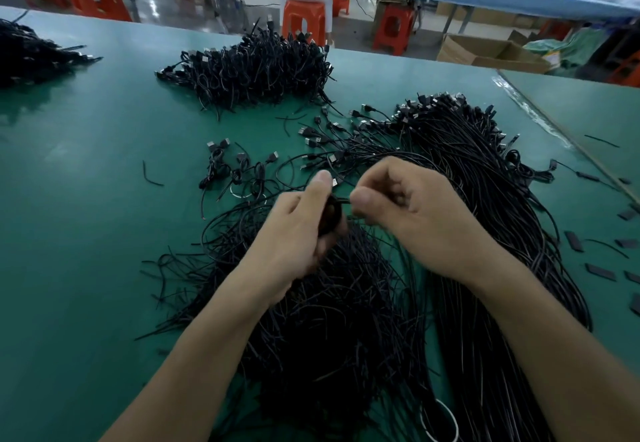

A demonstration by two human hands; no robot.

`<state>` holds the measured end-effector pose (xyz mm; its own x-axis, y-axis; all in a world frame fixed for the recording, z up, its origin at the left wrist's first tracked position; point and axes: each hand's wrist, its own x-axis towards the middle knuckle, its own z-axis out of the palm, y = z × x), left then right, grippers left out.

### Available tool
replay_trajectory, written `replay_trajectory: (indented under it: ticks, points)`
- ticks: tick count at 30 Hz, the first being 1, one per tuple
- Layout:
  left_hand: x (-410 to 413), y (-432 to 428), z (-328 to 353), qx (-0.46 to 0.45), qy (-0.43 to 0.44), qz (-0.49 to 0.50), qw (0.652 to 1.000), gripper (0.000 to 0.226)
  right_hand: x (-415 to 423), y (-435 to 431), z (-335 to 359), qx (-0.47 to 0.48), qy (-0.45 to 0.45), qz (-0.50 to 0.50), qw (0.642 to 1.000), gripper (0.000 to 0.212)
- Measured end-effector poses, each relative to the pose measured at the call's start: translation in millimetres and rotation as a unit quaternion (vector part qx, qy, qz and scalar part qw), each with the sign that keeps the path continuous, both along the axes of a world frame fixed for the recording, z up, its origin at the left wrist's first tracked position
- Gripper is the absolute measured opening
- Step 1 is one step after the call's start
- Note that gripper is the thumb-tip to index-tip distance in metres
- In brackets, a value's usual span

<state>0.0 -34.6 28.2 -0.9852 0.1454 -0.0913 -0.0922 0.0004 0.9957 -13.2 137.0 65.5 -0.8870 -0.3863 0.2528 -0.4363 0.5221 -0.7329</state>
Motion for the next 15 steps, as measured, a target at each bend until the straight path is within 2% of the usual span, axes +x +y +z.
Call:
replay_trajectory:
  ticks: [3,5,6,10,15]
  points:
    - [-7,-8,-1,-0.001,0.043,0.076,0.996,0.065,-3,15,-12,0.086,-0.071,-0.039,0.993,0.069]
    - [-9,-10,-1,0.016,0.059,0.107,0.992,0.067,-2,19,-24,0.163,-0.1,-0.046,0.98,0.082]
    - [-9,-10,-1,0.02,0.066,0.118,0.991,0.069,-1,20,-29,0.19,-0.116,-0.049,0.974,0.079]
    - [-10,-9,-3,0.028,0.078,0.148,0.986,0.073,-3,19,-40,0.273,-0.134,-0.045,0.951,0.031]
    - [-11,-11,-5,0.043,0.056,0.15,0.986,0.063,-2,18,-42,0.274,-0.119,-0.024,0.954,0.016]
